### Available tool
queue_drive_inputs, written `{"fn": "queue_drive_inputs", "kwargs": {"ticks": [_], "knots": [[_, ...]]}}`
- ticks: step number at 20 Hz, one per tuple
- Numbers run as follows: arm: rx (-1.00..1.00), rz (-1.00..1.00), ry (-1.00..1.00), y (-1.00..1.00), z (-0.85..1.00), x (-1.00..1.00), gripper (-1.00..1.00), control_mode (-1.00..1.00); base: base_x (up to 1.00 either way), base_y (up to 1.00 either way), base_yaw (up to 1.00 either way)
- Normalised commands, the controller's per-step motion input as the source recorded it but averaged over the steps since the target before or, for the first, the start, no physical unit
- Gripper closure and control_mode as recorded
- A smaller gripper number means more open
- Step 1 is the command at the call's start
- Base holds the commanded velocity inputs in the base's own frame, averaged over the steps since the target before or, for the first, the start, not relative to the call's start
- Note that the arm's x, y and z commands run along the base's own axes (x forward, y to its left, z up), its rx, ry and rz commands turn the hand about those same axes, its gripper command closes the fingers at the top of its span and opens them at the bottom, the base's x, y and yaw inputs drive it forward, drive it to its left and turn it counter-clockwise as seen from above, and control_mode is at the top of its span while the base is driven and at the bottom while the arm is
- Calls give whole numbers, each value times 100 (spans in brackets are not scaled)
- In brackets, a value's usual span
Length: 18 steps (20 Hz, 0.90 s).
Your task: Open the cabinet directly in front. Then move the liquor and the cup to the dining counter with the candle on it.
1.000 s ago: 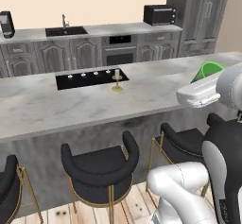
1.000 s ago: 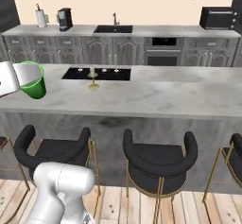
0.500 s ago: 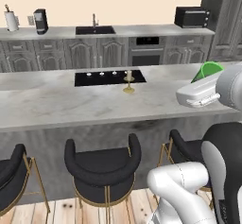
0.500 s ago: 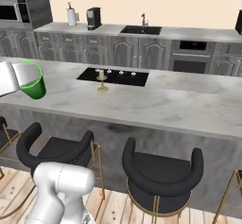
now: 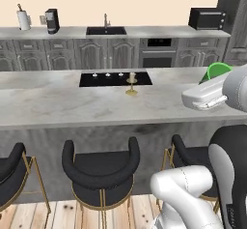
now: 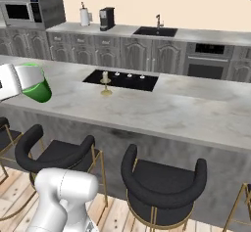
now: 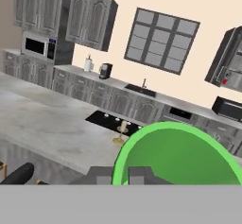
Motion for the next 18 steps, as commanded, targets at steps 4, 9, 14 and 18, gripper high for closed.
{"fn": "queue_drive_inputs", "kwargs": {"ticks": [4, 9, 14, 18], "knots": [[0, 0, 0, 0, 0, 0, 100, 100, 46, -76, 6], [0, 0, 0, 0, 0, 0, 100, 100, 84, -54, 0], [0, 0, 0, 0, 0, 0, 100, 100, 84, -40, -8], [0, 0, 0, 0, 0, 0, 100, 100, 99, -40, -17]]}}
